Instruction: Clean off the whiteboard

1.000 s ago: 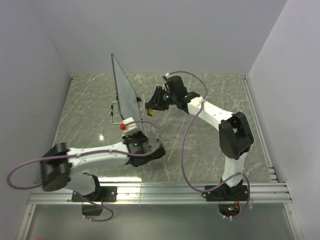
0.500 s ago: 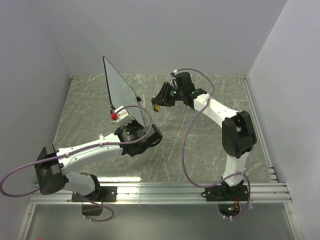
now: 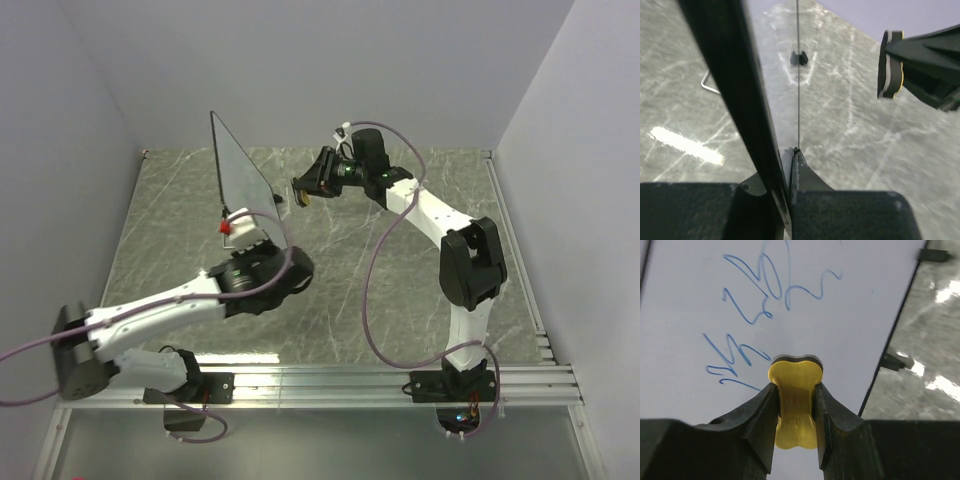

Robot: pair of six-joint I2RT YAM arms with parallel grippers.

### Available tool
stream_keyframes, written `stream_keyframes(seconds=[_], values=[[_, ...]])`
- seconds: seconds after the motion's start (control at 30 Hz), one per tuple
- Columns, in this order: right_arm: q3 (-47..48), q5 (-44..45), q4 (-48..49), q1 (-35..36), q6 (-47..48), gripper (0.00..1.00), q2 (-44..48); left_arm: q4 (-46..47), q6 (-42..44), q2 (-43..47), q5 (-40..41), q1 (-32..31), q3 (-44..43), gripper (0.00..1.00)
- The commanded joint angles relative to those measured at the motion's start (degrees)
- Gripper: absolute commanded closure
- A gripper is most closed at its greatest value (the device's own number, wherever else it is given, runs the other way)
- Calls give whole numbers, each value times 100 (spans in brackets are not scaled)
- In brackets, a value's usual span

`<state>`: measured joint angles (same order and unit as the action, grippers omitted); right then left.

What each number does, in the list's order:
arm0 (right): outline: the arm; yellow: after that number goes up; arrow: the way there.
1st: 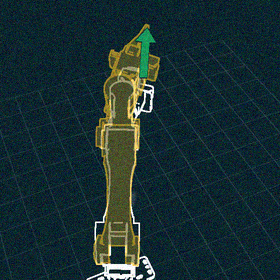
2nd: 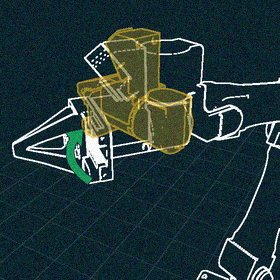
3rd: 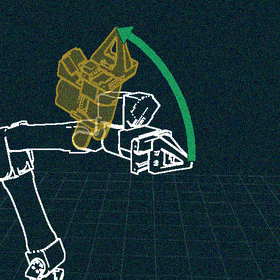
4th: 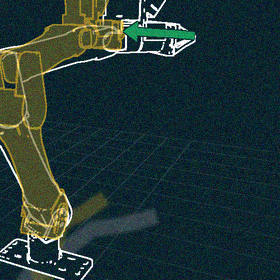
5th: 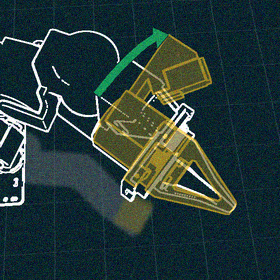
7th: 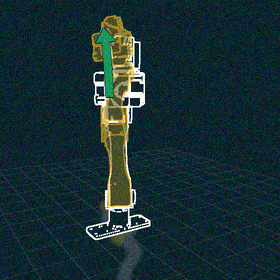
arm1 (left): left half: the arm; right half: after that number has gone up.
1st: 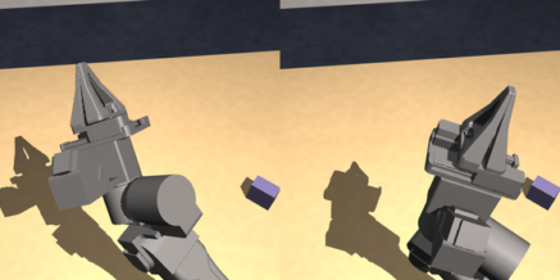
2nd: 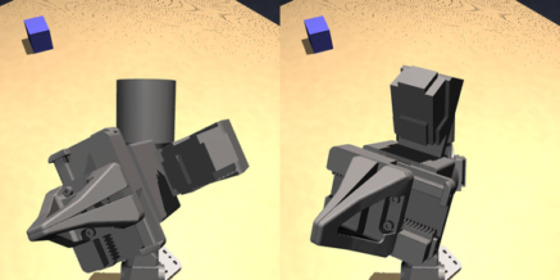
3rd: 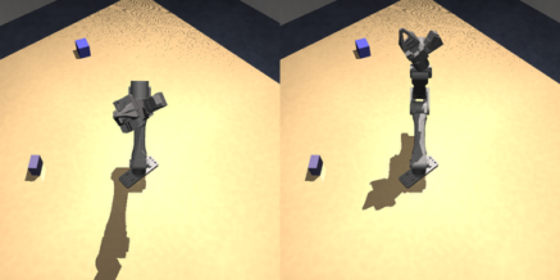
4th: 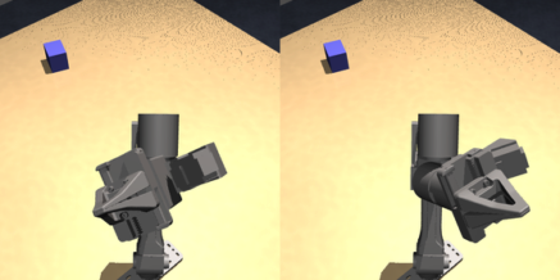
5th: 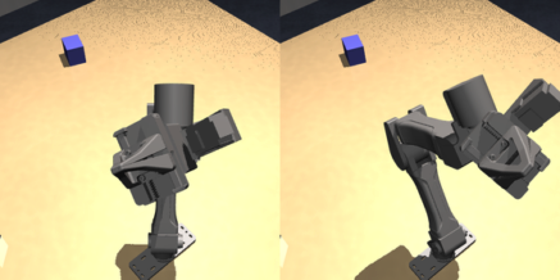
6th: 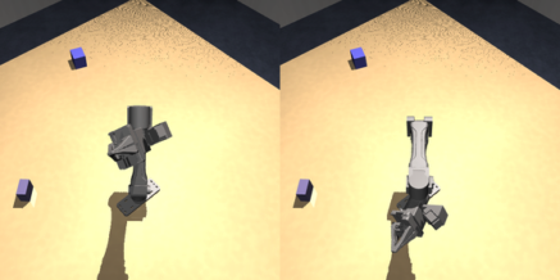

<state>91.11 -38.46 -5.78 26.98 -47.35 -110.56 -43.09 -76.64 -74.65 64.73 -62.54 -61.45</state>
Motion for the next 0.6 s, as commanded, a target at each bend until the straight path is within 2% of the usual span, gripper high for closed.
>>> stream_keyframes(seconds=[0.0, 0.03, 0.23, 0.43, 0.57], values=[[328, -435, 489, 61, -344, 100, -106, 121, 545, 599, -5154, -267, 843, 100], [320, -461, 534, 70, -380, 100, -123, 413, 501, 1010, -5207, -267, 1298, 100], [565, -575, 552, 246, -477, 100, -211, 1740, 632, 2654, -5461, -267, 2732, 100], [1399, -619, -124, 1018, -161, 100, -361, 2646, 799, 3824, -5743, -285, 3998, 100], [1567, -496, -510, 1502, 15, 100, -457, 3165, 1177, 4160, -5962, -276, 4501, 100]])
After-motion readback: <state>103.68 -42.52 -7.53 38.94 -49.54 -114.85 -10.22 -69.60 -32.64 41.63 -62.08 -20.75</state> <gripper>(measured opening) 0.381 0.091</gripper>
